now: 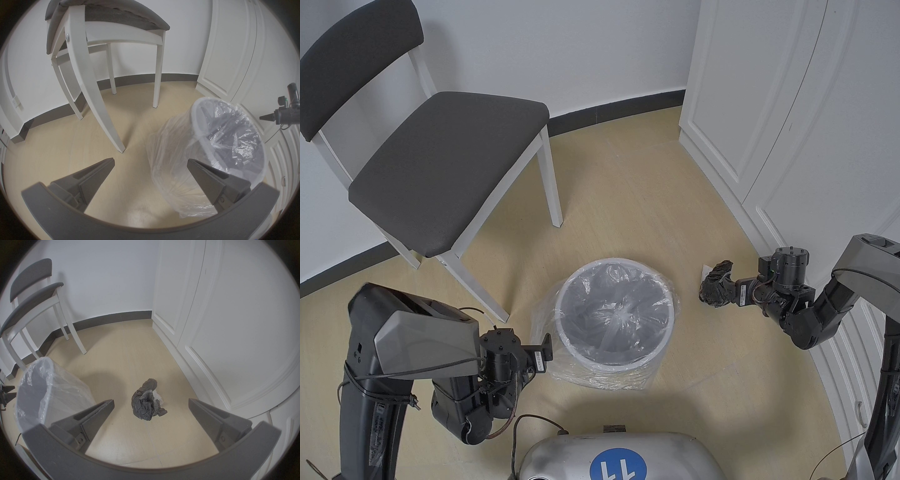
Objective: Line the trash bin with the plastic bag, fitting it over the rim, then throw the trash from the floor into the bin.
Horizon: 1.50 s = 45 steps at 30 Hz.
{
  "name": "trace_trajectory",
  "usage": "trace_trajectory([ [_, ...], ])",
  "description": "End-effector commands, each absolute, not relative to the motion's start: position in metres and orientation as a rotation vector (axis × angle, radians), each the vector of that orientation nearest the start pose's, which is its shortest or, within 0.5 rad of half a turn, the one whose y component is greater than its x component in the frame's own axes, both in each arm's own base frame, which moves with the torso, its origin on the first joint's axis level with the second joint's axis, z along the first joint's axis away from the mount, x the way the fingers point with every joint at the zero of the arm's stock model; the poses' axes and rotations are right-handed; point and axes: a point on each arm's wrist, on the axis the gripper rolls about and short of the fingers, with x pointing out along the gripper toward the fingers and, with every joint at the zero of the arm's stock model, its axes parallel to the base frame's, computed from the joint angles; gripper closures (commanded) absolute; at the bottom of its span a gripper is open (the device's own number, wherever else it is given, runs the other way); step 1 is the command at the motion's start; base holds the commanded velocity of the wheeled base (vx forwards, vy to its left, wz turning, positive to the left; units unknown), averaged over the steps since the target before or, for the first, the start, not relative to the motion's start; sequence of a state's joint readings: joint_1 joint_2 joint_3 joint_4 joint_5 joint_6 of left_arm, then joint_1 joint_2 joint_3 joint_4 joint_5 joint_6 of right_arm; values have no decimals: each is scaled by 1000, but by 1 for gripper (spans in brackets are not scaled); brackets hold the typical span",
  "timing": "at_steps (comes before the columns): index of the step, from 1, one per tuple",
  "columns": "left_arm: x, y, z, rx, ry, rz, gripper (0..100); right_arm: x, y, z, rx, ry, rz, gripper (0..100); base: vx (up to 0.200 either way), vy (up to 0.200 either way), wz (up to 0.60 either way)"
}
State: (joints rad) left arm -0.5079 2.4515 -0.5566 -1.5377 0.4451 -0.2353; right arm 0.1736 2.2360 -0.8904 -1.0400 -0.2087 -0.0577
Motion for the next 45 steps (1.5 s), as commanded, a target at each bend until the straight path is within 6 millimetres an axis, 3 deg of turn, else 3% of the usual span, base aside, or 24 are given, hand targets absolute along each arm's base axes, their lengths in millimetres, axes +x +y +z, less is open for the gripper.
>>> trace_trajectory([
  [1,314,-164,-62,-57,344,-14,0,389,65,50,-122,307,-22,0,0,0,0],
  [6,316,-166,-82,-43,373,-13,0,389,65,50,-122,307,-22,0,0,0,0],
  [11,313,-169,-90,-33,389,-21,0,390,65,46,-126,317,-22,0,0,0,0],
  [19,312,-169,-91,-31,396,-19,0,384,68,38,-154,338,-7,0,0,0,0],
  [24,312,-168,-91,-28,391,-2,0,370,84,29,-161,347,69,0,0,0,0],
  [28,312,-168,-91,-28,391,-2,0,350,96,14,-193,421,173,0,0,0,0],
  [29,313,-168,-91,-27,391,-1,0,337,98,1,-273,472,237,0,0,0,0],
  [31,313,-168,-91,-27,391,-1,0,337,98,1,-273,472,237,0,0,0,0],
  [32,313,-166,-92,-27,392,5,0,328,97,-14,-382,489,305,0,0,0,0],
  [33,314,-166,-92,-27,392,6,0,326,98,-18,-398,481,316,0,0,0,0],
  [38,314,-166,-92,-29,391,6,0,317,116,-41,-414,395,393,0,0,0,0],
  [43,314,-166,-92,-29,391,6,0,302,148,-92,-442,406,512,0,0,0,0],
  [45,314,-166,-92,-28,390,8,0,297,155,-90,-435,404,536,0,0,0,0],
])
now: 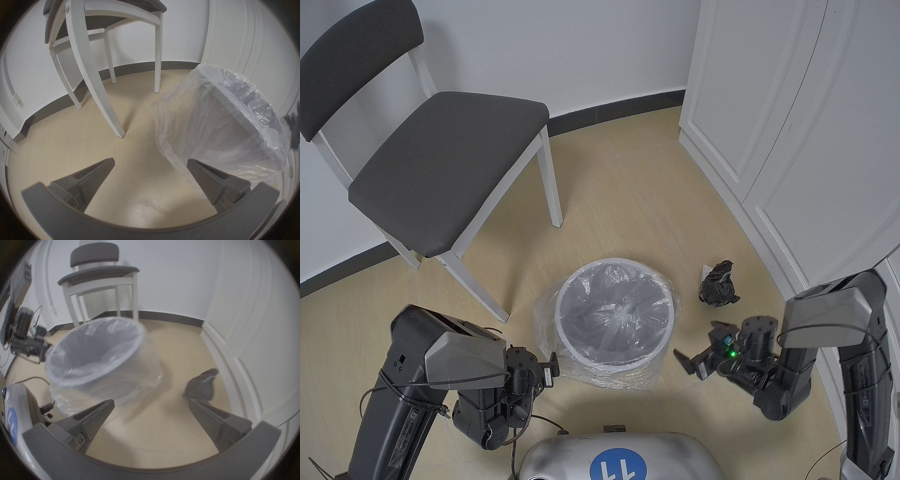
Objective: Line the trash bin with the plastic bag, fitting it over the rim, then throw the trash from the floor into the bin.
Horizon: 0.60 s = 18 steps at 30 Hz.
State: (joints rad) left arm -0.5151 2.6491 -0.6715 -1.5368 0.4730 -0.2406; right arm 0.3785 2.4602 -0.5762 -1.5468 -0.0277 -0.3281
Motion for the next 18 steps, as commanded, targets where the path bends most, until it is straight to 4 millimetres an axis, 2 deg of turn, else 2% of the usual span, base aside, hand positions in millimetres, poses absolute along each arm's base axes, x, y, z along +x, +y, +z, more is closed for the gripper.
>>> trace_trajectory([
  [1,314,-166,-92,-28,390,8,0,297,155,-90,-435,404,533,0,0,0,0],
  [5,314,-166,-92,-29,391,6,0,299,156,-90,-431,397,531,0,0,0,0],
  [12,314,-166,-92,-27,392,6,0,326,165,-88,-343,314,490,0,0,0,0],
  [14,314,-166,-92,-27,391,8,0,332,164,-86,-336,296,479,0,0,0,0],
  [15,313,-166,-91,-27,390,6,0,342,158,-83,-328,287,451,0,0,0,0],
  [18,313,-167,-92,-26,391,5,0,355,147,-82,-326,328,416,0,0,0,0],
])
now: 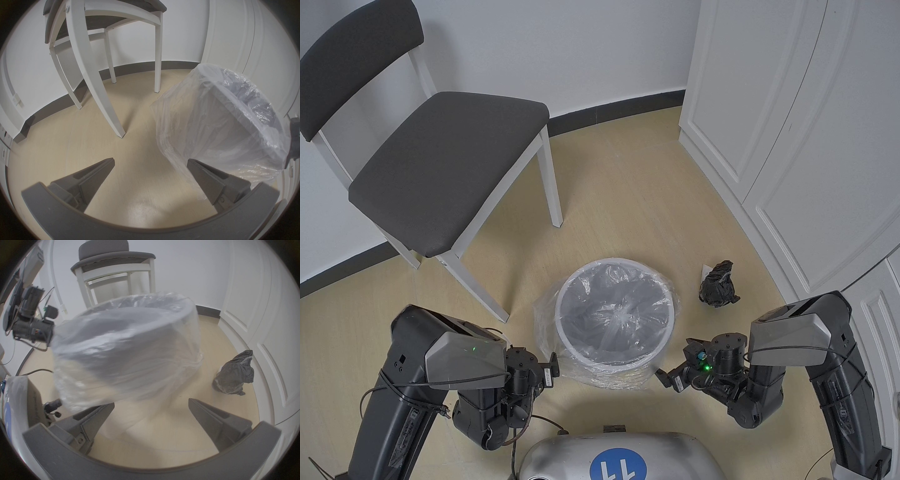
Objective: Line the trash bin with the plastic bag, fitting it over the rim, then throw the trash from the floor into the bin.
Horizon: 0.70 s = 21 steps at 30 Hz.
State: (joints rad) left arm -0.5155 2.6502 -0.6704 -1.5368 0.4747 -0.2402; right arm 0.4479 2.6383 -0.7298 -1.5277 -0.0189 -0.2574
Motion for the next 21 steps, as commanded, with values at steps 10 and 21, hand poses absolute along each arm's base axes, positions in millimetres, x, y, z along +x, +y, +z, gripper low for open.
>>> trace_trajectory([
  [10,313,-167,-92,-26,391,6,0,373,133,-79,-318,344,356,0,0,0,0],
  [21,313,-167,-92,-24,389,15,0,404,125,-72,-268,247,248,0,0,0,0],
])
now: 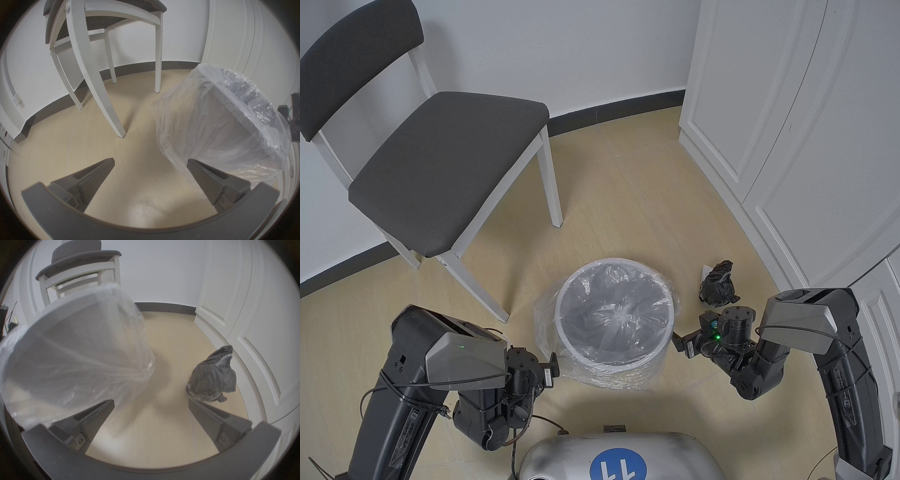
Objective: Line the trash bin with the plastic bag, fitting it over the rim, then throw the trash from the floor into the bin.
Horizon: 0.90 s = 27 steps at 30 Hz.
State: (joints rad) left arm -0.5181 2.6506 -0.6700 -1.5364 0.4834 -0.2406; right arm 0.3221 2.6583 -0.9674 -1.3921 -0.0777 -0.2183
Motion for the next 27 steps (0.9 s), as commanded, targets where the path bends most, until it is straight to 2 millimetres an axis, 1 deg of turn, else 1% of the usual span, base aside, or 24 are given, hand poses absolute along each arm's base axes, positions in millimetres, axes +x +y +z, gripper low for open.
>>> trace_trajectory([
  [1,313,-167,-92,-24,389,15,0,406,124,-71,-267,243,239,0,0,0,0],
  [6,313,-167,-92,-24,389,15,0,414,111,-57,-273,213,151,0,0,0,0],
  [7,313,-167,-92,-25,387,15,0,414,111,-57,-274,214,149,0,0,0,0],
  [9,313,-167,-92,-25,387,17,0,417,109,-48,-278,195,98,0,0,0,0],
  [11,313,-167,-92,-24,388,17,0,417,109,-47,-278,191,92,0,0,0,0],
  [13,313,-167,-92,-25,387,17,0,428,116,-42,-276,152,7,0,0,0,0],
  [14,313,-167,-92,-25,387,17,0,429,116,-41,-274,147,0,0,0,0,0],
  [18,313,-167,-92,-24,388,17,0,448,131,-46,-241,82,-41,0,0,0,0],
  [22,313,-166,-92,-24,388,18,0,454,143,-53,-192,61,-27,0,0,0,0],
  [25,313,-166,-92,-24,388,18,0,454,149,-59,-170,92,-14,0,0,0,0],
  [26,313,-167,-92,-23,388,17,0,452,153,-62,-135,123,-5,0,0,0,0],
  [27,313,-167,-92,-24,387,16,0,452,154,-62,-131,124,-2,0,0,0,0],
])
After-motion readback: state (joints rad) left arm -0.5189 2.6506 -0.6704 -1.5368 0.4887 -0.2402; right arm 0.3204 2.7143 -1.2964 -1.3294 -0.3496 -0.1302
